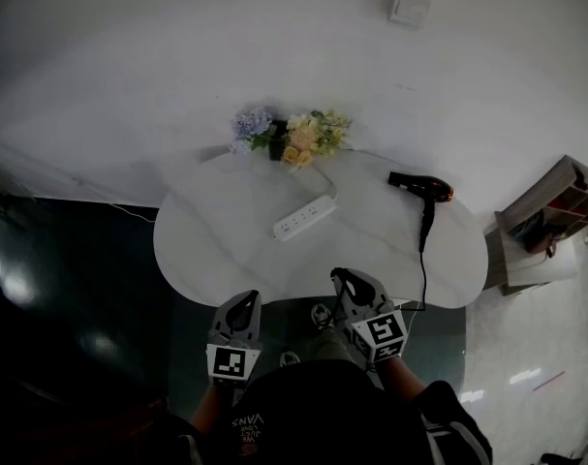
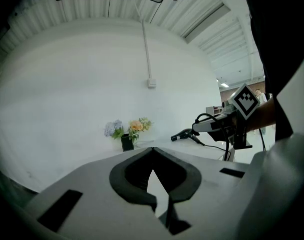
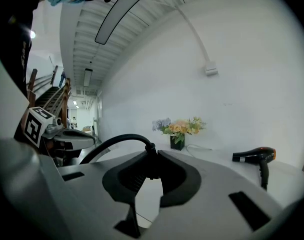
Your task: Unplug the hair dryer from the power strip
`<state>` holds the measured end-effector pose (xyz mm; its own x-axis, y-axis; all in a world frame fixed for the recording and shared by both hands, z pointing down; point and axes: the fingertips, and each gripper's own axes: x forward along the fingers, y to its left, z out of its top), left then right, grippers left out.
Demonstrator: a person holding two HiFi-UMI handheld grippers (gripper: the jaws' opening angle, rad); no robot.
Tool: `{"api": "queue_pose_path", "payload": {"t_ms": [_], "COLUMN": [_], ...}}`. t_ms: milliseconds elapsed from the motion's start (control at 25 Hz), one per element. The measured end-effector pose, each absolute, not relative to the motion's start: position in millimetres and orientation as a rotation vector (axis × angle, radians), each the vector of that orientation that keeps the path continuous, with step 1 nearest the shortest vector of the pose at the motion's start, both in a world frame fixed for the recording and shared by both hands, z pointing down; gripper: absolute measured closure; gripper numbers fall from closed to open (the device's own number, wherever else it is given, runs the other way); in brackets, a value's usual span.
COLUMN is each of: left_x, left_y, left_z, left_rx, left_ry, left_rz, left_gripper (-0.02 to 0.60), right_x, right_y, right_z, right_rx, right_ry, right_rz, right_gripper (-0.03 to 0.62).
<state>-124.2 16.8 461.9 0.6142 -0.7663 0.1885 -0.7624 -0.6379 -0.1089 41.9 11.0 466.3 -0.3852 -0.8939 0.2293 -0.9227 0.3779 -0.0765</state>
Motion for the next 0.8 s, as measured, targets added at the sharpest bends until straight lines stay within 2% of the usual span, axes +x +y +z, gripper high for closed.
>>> {"api": "queue_pose_path", "payload": {"t_ms": [800], "left_x": [-114.5], "left_y": [13.7], "left_z": [466.9], "left_rx": [-2.844], "left_ry": [1.287], "left_rz": [-0.318], "left_gripper": [0.563], "right_x": [44.2], "right_y": [-0.7], "right_z": [473.8], "right_rx": [1.676], "right_ry": [-2.501], "right_rz": [0.335], "right_gripper": [0.522]}}
